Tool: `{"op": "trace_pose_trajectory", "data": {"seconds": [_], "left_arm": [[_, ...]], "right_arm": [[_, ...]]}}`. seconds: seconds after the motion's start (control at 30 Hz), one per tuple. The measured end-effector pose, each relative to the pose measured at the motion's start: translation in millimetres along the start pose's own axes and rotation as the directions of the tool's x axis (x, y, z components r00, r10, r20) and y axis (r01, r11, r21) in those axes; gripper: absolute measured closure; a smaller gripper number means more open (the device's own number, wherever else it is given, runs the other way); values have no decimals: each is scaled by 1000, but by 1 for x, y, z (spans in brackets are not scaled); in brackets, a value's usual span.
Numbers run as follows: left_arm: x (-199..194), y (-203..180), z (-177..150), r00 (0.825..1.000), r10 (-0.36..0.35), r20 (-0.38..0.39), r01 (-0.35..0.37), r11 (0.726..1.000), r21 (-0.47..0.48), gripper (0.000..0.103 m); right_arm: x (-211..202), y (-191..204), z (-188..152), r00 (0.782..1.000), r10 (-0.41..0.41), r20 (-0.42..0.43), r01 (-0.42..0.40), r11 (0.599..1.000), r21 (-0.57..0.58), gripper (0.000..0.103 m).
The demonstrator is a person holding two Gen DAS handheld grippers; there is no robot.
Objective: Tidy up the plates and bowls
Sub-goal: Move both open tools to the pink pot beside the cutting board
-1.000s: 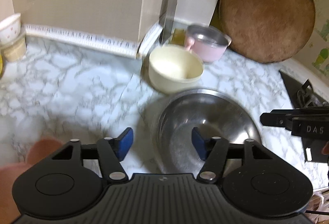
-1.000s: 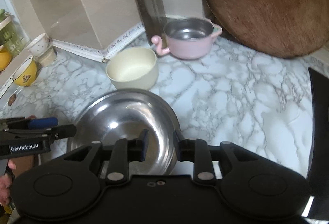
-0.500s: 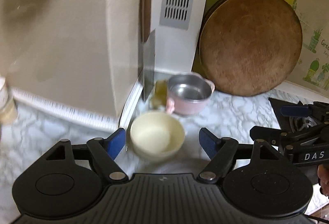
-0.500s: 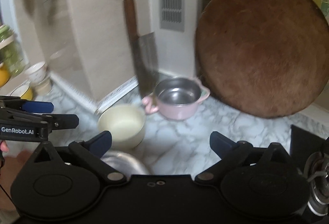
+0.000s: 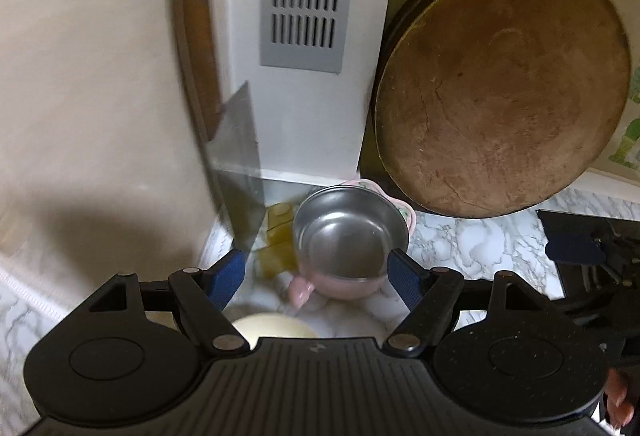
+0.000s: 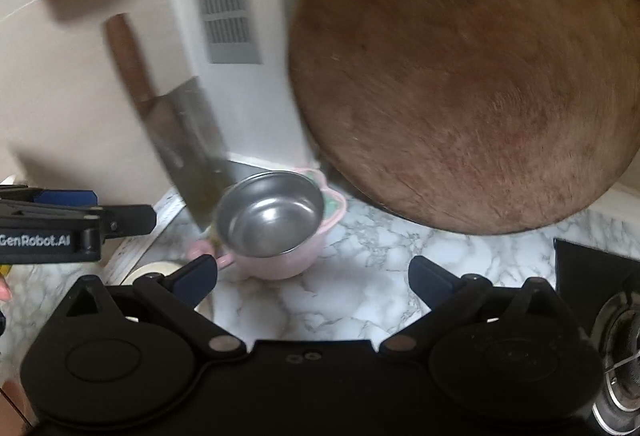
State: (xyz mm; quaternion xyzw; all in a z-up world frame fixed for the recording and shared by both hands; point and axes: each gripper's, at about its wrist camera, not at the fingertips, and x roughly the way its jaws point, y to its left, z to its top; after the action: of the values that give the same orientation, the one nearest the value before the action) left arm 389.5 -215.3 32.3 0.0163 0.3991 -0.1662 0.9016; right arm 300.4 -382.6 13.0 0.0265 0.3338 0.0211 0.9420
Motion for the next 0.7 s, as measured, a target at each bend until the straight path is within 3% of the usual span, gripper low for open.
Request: {"op": "trace_pose_trajectory", "data": {"seconds": [0.23,0.7], "left_arm": [[56,-2,22,998,-8,-64,8,1000,-6,25],[129,-1,25,993,6,-121,-8,1000,-19,25]], "right_arm": [[37,-9,4,999,-6,-49,9,997,73,3],[96,-5,8,994,-10,-109,22,994,109,16]]}}
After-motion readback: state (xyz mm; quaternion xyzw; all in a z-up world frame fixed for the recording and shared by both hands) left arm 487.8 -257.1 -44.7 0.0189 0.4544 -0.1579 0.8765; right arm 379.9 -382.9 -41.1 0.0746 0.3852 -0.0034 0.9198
